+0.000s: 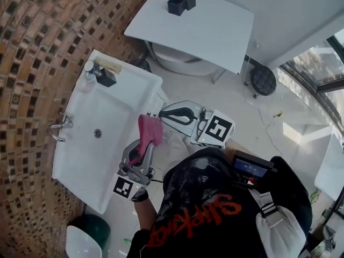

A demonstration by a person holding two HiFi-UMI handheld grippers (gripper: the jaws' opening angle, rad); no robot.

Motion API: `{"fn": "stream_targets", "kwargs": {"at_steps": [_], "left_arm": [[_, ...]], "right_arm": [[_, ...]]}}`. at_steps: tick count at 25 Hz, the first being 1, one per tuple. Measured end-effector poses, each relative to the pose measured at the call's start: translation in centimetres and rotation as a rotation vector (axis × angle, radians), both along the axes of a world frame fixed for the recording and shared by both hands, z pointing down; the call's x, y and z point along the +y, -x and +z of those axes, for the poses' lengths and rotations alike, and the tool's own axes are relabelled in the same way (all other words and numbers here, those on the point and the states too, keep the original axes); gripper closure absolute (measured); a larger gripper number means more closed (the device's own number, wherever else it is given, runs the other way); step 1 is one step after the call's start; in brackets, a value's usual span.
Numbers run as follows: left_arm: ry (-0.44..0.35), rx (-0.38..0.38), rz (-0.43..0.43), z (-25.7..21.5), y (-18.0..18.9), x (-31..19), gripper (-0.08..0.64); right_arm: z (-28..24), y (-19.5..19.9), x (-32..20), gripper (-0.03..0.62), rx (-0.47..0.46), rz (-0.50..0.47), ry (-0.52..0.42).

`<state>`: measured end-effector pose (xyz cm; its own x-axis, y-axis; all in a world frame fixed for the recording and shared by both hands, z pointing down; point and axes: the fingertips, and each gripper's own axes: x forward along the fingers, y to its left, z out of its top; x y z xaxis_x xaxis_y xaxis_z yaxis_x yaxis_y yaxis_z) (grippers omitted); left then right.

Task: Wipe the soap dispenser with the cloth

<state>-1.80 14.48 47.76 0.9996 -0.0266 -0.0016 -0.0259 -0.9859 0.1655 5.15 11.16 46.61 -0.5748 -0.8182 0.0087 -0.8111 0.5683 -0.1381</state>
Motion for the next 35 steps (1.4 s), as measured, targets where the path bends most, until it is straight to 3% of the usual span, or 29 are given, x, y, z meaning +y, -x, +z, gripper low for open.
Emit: {"fn": "stream_targets", "kwargs": {"at_steps": [2, 5, 9, 13, 17, 19, 23, 30, 35], "left_arm": [[0.043, 0.03, -0.023, -0.5, -0.1, 2.8, 0.511], [0.09, 0.01, -0.032, 0.1, 0.4, 6.0, 0.511], [0.111, 0.077, -0.022, -1.7, 0.6, 7.6, 0.511], [0.068, 0.088, -0.019, -3.2, 1.0, 8.2, 0.511], [0.001, 0.06, -0.008, -3.9, 3.2, 8.2, 0.511], [0.011, 0.107, -0.036, -4.7, 4.7, 7.6, 0.511], [0.147, 0.242, -0.087, -5.1, 8.3, 7.2, 0.511], [0.114, 0.231, -0.078, -5.3, 8.0, 8.2, 0.511], [0.11, 0.225, -0.064, -5.9, 9.0, 7.5, 0.511]], "right_arm": [[0.2, 0.0, 2.8, 0.592, -0.015, -0.005, 0.01], [0.7, 0.2, 6.0, 0.592, -0.037, -0.026, 0.026], [-1.6, 1.2, 7.4, 0.592, -0.076, -0.078, -0.028], [-2.9, 2.1, 8.0, 0.592, 0.018, -0.036, -0.054], [-3.2, 3.9, 7.7, 0.592, 0.024, -0.018, -0.048], [-3.4, 5.1, 7.0, 0.592, 0.003, -0.041, -0.035], [-2.9, 7.1, 6.3, 0.592, 0.032, -0.074, -0.008], [-3.8, 7.7, 7.2, 0.592, 0.026, -0.078, -0.046], [-3.0, 8.8, 7.3, 0.592, 0.013, -0.068, 0.003]]}}
